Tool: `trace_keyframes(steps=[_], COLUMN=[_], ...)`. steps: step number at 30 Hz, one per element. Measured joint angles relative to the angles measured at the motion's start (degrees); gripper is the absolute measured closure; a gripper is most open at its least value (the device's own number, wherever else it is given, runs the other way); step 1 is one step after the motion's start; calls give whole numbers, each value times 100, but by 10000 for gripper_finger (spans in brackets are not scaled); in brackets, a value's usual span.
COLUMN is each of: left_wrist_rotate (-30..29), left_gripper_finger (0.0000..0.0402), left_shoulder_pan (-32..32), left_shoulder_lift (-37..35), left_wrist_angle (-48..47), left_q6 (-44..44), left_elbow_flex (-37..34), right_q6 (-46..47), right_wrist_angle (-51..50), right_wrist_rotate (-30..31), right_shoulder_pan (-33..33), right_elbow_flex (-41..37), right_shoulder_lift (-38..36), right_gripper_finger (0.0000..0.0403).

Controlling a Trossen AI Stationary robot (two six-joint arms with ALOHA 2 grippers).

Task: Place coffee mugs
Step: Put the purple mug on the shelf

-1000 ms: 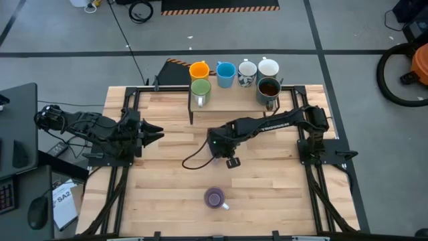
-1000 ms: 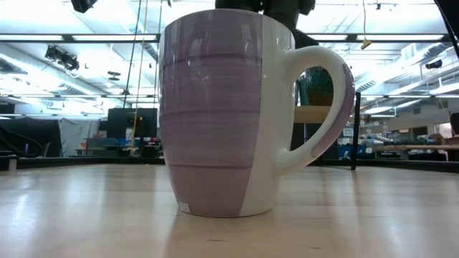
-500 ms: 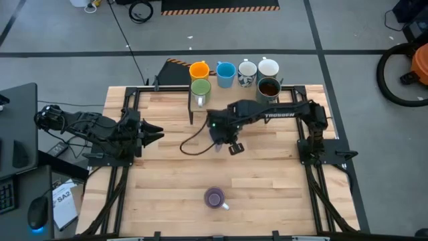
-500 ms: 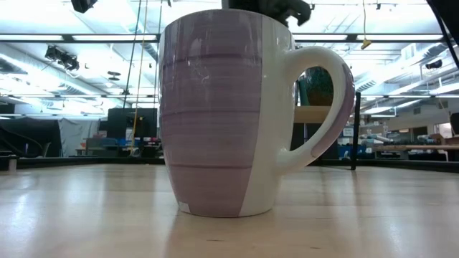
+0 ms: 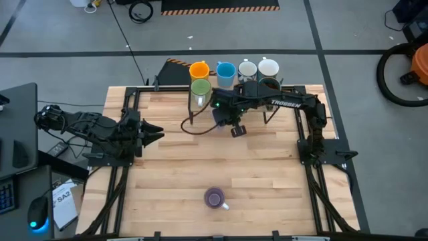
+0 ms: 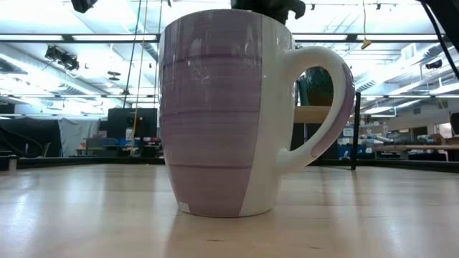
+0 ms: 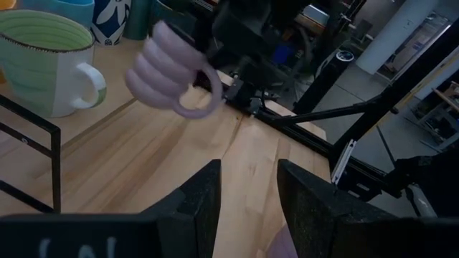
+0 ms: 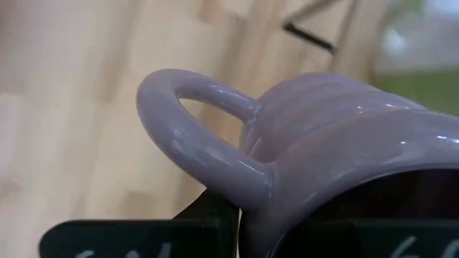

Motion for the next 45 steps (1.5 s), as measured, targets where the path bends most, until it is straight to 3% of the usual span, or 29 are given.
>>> trace_keyframes(steps=[13, 45], left_wrist_rotate=[-52, -109], left_gripper_finger=[259, 259], left_shoulder_pan=[0, 0], left_shoulder_lift=[-2, -2], left_wrist_angle=[-2, -3], left_q6=[-2, 2], left_elbow_flex=[0, 0], right_q6=[-695, -937], right_wrist_angle=[-139, 83], right_wrist_rotate=[346, -307], right_shoulder_pan=[-584, -1171], right_elbow_flex=[58, 46], right_shoulder_lift=[0, 0], right_gripper_finger=[358, 357])
